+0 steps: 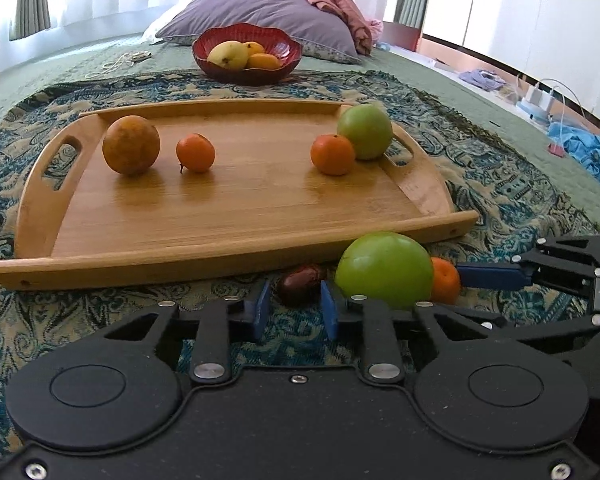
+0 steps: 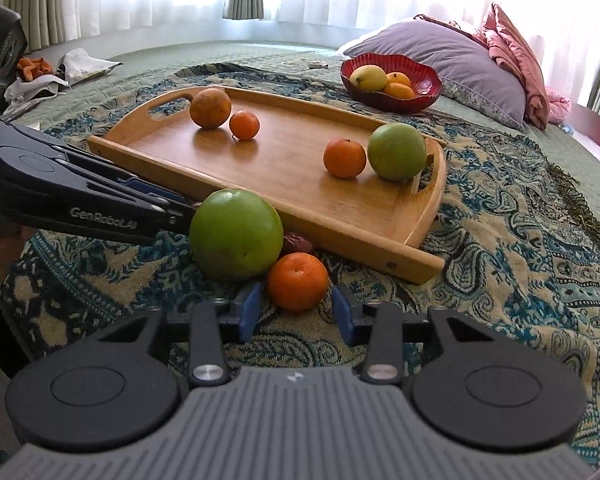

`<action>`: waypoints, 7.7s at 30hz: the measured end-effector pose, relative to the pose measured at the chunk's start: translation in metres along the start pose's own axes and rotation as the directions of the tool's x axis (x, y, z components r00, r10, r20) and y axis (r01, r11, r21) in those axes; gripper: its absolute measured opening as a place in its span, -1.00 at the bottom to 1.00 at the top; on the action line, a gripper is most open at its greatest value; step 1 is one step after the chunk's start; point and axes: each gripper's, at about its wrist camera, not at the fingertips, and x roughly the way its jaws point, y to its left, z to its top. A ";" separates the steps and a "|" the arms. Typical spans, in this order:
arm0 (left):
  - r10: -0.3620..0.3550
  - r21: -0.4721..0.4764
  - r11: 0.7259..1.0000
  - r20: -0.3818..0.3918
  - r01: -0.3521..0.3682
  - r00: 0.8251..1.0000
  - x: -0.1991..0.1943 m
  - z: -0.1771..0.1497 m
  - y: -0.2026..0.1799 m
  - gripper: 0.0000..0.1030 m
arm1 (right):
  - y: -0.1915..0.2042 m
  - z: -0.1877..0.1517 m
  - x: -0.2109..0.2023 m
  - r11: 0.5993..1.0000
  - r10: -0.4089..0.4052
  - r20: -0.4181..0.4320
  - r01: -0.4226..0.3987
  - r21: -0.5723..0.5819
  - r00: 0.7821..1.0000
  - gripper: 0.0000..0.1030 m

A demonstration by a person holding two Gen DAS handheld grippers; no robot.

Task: Organize fruits
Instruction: 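Grasp the dark red date with the left tool while the right tool grasps a tangerine, then carry the date with the left tool and the tangerine with the right tool over the tray, then open the left tool releasing the date onto the tray while the right tool releases its tangerine, then move both tools back toward the green apple and date beside the tray, then grasp the large green apple with the left tool, then grasp the dark red date with the right tool while the left tool holds the apple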

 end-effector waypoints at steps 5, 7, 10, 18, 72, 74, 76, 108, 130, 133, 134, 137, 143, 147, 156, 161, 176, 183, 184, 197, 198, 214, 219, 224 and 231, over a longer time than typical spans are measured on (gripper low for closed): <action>-0.009 -0.032 0.999 -0.003 0.009 1.000 0.005 0.002 0.002 -0.52 | -0.002 0.000 0.004 1.000 0.001 -0.006 -0.001 0.015 1.000 0.04; -0.009 -0.035 0.999 0.001 0.009 1.000 0.006 0.002 0.003 -0.52 | -0.003 0.000 0.005 1.000 0.002 -0.007 -0.002 0.020 1.000 0.04; -0.017 -0.043 0.999 0.004 0.018 1.000 0.006 0.001 0.003 -0.61 | -0.003 0.000 0.006 1.000 0.006 -0.005 -0.006 0.028 1.000 0.04; 0.013 -0.026 1.000 0.021 -0.012 1.000 -0.001 -0.001 -0.003 -0.62 | -0.002 -0.001 0.004 1.000 0.003 0.002 -0.003 0.028 1.000 -0.25; 0.186 -0.051 0.982 0.074 -0.182 0.980 -0.017 0.031 0.074 -0.62 | 0.013 0.072 0.025 0.988 -0.069 0.114 0.052 0.142 0.991 -0.30; 0.191 -0.063 0.980 0.067 -0.187 0.979 -0.013 0.034 0.078 -0.62 | 0.013 0.075 0.034 0.986 -0.068 0.104 0.051 0.158 0.992 -0.30; 0.198 -0.070 0.979 0.064 -0.194 0.978 -0.008 0.036 0.082 -0.62 | 0.013 0.080 0.044 0.983 -0.076 0.089 0.060 0.172 0.993 -0.30; 0.253 -0.066 0.966 0.054 -0.249 0.966 0.038 0.053 0.101 -0.62 | 0.021 0.099 0.102 0.977 -0.133 -0.010 0.133 0.166 0.991 -0.29; 0.259 -0.063 0.965 0.048 -0.256 0.965 0.038 0.053 0.100 -0.60 | 0.018 0.097 0.105 0.979 -0.120 -0.039 0.125 0.162 0.992 -0.13; 0.255 -0.064 0.966 0.042 -0.252 0.966 0.036 0.052 0.099 -0.45 | 0.019 0.097 0.103 0.980 -0.117 -0.036 0.121 0.158 0.992 0.06; 0.254 -0.064 0.966 0.044 -0.251 0.966 0.034 0.052 0.099 -0.41 | 0.019 0.097 0.102 0.980 -0.118 -0.032 0.121 0.156 0.993 0.09; 0.251 -0.063 0.967 0.053 -0.248 0.966 0.029 0.052 0.098 -0.27 | 0.021 0.098 0.095 0.982 -0.116 -0.019 0.117 0.149 0.993 0.25; 0.246 -0.047 0.969 0.083 -0.243 0.966 0.013 0.049 0.091 0.00 | 0.029 0.099 0.080 0.989 -0.118 0.008 0.117 0.090 0.993 0.45; 0.232 -0.032 0.973 0.104 -0.229 0.967 0.001 0.044 0.084 0.20 | 0.034 0.095 0.065 0.991 -0.120 0.032 0.118 0.056 0.992 0.56; 0.171 0.004 0.985 0.137 -0.174 0.976 -0.026 0.027 0.066 0.62 | 0.032 0.075 0.026 0.994 -0.113 0.073 0.112 0.014 0.991 0.75; 0.130 0.023 0.991 0.128 -0.134 0.983 -0.034 0.016 0.055 0.68 | 0.024 0.061 0.006 0.994 -0.109 0.079 0.108 0.017 0.991 0.81; -0.004 0.066 0.998 0.063 0.000 0.998 -0.035 0.002 0.013 0.80 | 0.016 0.016 -0.007 0.997 -0.060 -0.012 0.059 -0.057 0.998 0.86; -0.057 0.104 0.993 0.053 0.051 0.997 -0.030 0.003 -0.014 0.85 | 0.014 0.006 0.001 0.999 -0.042 -0.039 0.041 -0.036 0.998 0.86; -0.063 0.107 0.993 0.050 0.057 0.997 -0.028 0.003 -0.017 0.85 | 0.014 0.005 0.001 0.999 -0.040 -0.041 0.039 -0.032 0.998 0.86; -0.149 0.057 0.987 -0.023 0.150 0.989 0.005 0.007 -0.038 0.28 | 0.012 -0.002 -0.002 1.000 -0.027 -0.049 0.027 -0.008 0.998 0.86; -0.151 0.054 0.987 -0.027 0.152 0.988 0.007 0.006 -0.038 0.20 | 0.012 -0.002 -0.002 1.000 -0.027 -0.049 0.027 -0.009 0.998 0.86; -0.015 0.038 0.999 0.044 0.014 0.999 -0.020 0.011 -0.009 0.04 | 0.015 -0.001 -0.002 0.999 -0.047 -0.036 0.048 0.025 0.998 0.86; 0.056 0.021 0.998 0.068 -0.057 0.996 -0.033 0.006 0.014 0.04 | 0.020 0.001 0.002 0.991 -0.120 0.009 0.119 0.059 0.993 0.83; 0.120 -0.023 0.993 0.080 -0.119 0.990 -0.041 0.000 0.035 0.04 | 0.016 0.005 0.008 0.974 -0.154 0.031 0.147 0.173 0.988 0.69; 0.170 -0.063 0.984 0.086 -0.165 0.982 -0.046 -0.011 0.049 0.04 | 0.026 0.003 0.019 0.946 -0.218 0.027 0.205 0.250 0.975 0.40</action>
